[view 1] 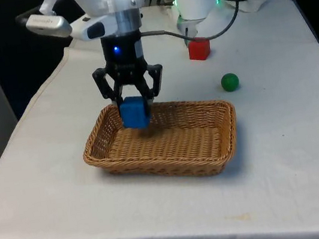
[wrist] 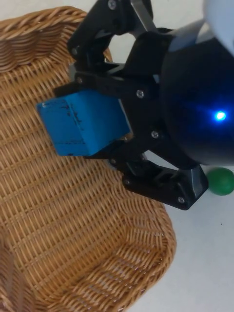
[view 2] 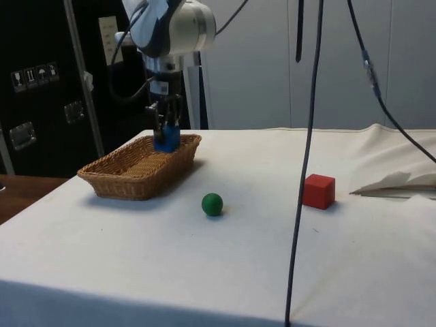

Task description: Place all non-red objects into the basket.

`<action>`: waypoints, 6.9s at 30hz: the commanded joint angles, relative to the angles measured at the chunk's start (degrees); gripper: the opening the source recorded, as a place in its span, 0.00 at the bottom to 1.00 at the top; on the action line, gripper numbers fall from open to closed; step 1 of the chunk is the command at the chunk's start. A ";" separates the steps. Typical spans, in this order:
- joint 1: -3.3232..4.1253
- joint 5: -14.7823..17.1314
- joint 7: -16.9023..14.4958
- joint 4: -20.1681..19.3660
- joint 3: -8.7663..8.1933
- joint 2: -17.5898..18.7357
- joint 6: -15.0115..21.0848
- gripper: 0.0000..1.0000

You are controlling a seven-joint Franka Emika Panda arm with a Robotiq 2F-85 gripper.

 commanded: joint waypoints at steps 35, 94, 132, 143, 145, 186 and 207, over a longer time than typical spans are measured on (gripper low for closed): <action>-0.11 1.26 0.23 0.86 0.29 2.81 0.34 0.97; 1.15 -10.71 4.41 -8.48 -1.95 -18.33 -13.12 1.00; 2.01 -21.03 12.09 -25.50 -0.52 -34.32 -12.66 1.00; 1.83 -23.20 15.18 -30.83 1.60 -39.82 -11.92 1.00; 1.83 -23.89 15.81 -31.63 1.95 -40.51 -11.57 1.00; 2.01 -29.97 31.28 -37.99 14.95 -43.09 -5.16 1.00; 1.95 -23.72 30.94 -38.16 19.77 -36.15 3.32 1.00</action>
